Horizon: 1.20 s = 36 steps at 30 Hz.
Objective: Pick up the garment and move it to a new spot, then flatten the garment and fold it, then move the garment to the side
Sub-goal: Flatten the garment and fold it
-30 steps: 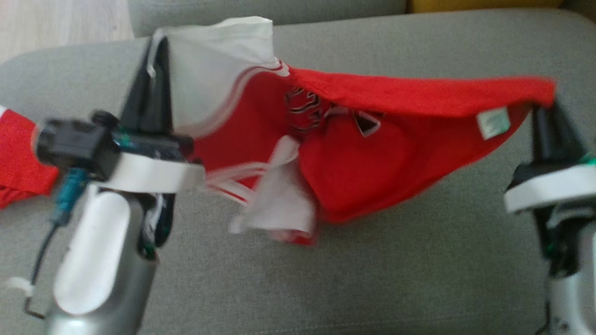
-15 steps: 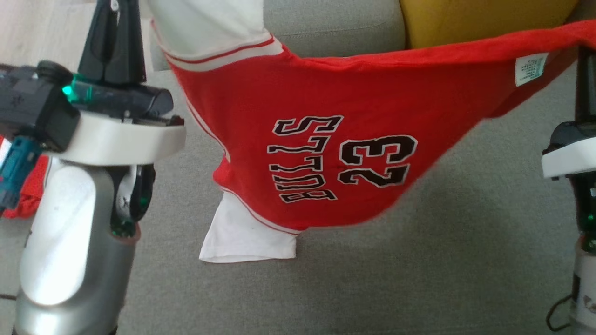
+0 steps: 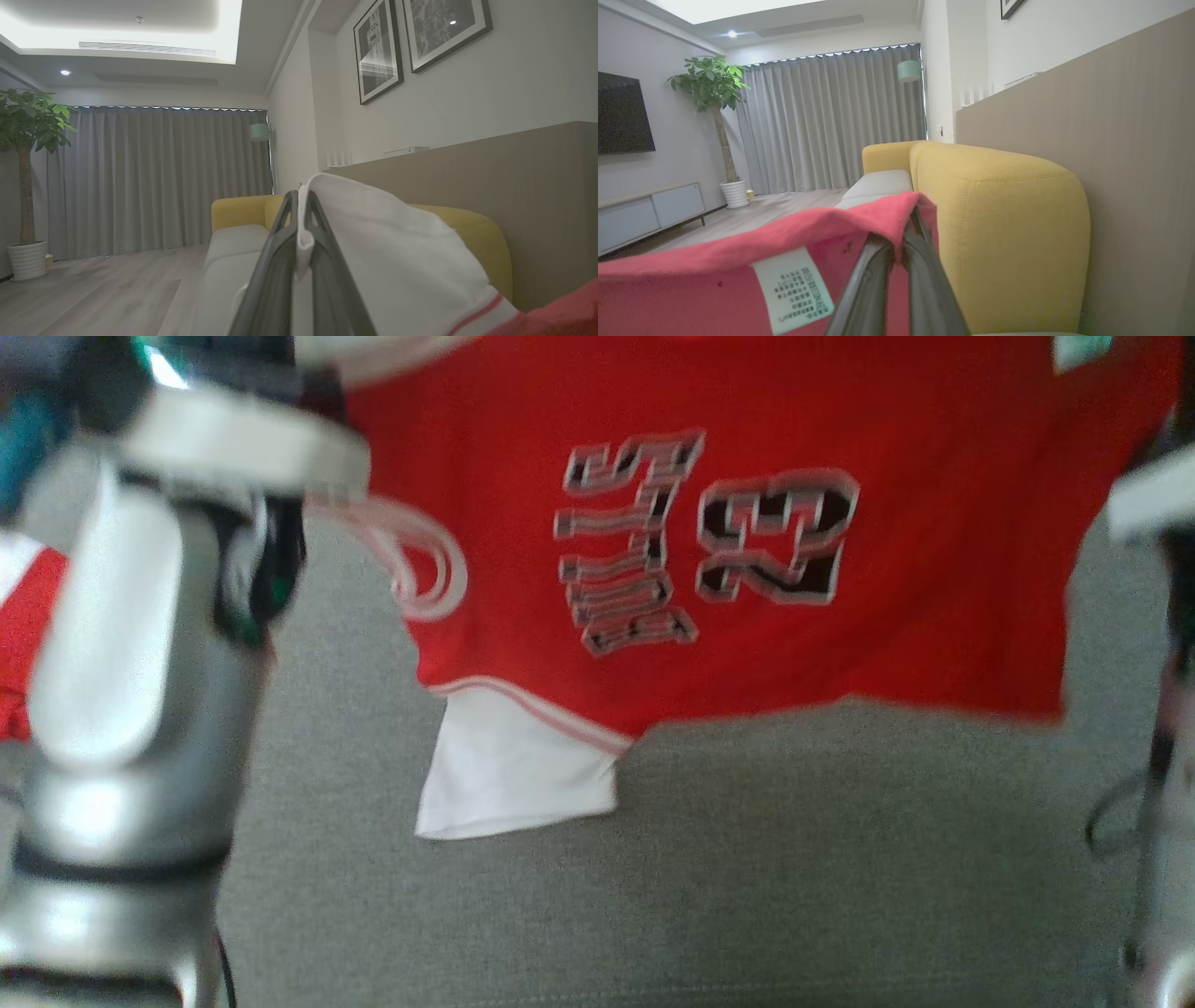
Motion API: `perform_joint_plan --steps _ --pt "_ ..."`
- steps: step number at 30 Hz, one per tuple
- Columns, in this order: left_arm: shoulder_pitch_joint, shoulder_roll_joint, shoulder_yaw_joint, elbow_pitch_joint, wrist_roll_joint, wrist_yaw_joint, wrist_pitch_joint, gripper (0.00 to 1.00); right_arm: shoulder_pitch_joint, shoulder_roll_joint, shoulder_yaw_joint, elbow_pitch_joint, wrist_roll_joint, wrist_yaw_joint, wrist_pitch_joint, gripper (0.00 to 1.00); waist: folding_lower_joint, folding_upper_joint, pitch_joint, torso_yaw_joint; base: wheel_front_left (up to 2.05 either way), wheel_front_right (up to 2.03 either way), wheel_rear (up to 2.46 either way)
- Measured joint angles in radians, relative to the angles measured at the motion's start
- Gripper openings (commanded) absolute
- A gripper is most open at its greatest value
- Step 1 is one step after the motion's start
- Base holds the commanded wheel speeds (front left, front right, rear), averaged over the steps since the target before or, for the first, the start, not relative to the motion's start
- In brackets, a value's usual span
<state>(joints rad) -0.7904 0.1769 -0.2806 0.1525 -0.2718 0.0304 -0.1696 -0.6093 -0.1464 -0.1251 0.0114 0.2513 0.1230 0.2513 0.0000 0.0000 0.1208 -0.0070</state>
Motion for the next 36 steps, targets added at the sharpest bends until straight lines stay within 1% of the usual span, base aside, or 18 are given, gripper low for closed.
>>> perform_joint_plan --steps 5,7,10,11,12,16,19,22,27,30,32,36 --pt "-0.244 -0.03 0.01 0.253 -0.004 -0.031 -0.055 0.0 -0.253 0.001 0.038 0.212 0.022 0.0 -0.086 0.0 0.0 0.0 0.078 -0.003 0.0 0.0 0.0" --pt "-0.33 -0.04 0.021 0.349 -0.003 -0.036 -0.071 0.0 -0.342 0.009 0.054 0.311 0.029 0.0 -0.133 0.0 0.0001 0.0 0.106 -0.007 0.0 0.0 0.0" --pt "-0.429 -0.052 0.039 0.452 0.015 -0.038 -0.082 0.0 -0.452 0.028 0.073 0.454 0.031 0.0 -0.214 0.0 0.0001 0.0 0.134 -0.016 0.0 0.0 0.0" --pt "-0.455 -0.056 0.046 0.474 0.017 -0.037 -0.086 0.0 -0.487 0.035 0.075 0.501 0.034 0.0 -0.241 0.0 0.0001 0.0 0.14 -0.02 0.0 0.0 0.0" --pt "-0.455 -0.056 0.046 0.474 0.017 -0.037 -0.086 0.0 -0.487 0.035 0.075 0.501 0.034 0.0 -0.241 0.0 0.0001 0.0 0.14 -0.02 0.0 0.0 0.0" --pt "-0.527 -0.066 0.089 0.502 0.044 -0.029 -0.088 0.0 -0.62 0.051 0.09 0.684 0.045 0.0 -0.343 0.0 0.0001 0.0 0.159 -0.036 0.0 0.0 0.0" --pt "-0.558 -0.075 0.105 0.578 0.051 -0.03 -0.089 0.0 -0.704 0.052 0.117 0.819 0.051 0.0 -0.371 0.0 0.0001 0.0 0.177 -0.041 0.0 0.0 0.0" --pt "-0.563 -0.093 0.104 0.688 0.051 -0.041 -0.088 0.0 -0.746 0.06 0.155 0.953 0.047 0.0 -0.377 0.0 0.0001 0.0 0.198 -0.041 0.0 0.0 0.0" --pt "-0.559 -0.119 0.099 0.839 0.051 -0.059 -0.088 0.0 -0.753 0.069 0.214 1.126 0.045 0.0 -0.377 0.0 0.0001 0.0 0.24 -0.034 0.0 0.0 0.0" --pt "-0.543 -0.129 0.1 0.901 0.043 -0.075 -0.088 0.0 -0.753 0.069 0.238 1.185 0.05 0.0 -0.377 0.0 0.0001 0.0 0.27 -0.03 0.0 0.0 0.0" --pt "-0.524 -0.134 0.101 0.93 0.035 -0.078 -0.088 0.0 -0.75 0.069 0.255 1.211 0.06 0.0 -0.379 0.0 0.0002 0.0 0.289 -0.028 0.0 0.0 0.0" --pt "-0.46 -0.141 0.105 0.977 0.019 -0.087 -0.087 0.0 -0.709 0.07 0.297 1.233 0.099 0.0 -0.389 0.0 0.0001 0.0 0.307 -0.024 0.0 0.0 0.0"
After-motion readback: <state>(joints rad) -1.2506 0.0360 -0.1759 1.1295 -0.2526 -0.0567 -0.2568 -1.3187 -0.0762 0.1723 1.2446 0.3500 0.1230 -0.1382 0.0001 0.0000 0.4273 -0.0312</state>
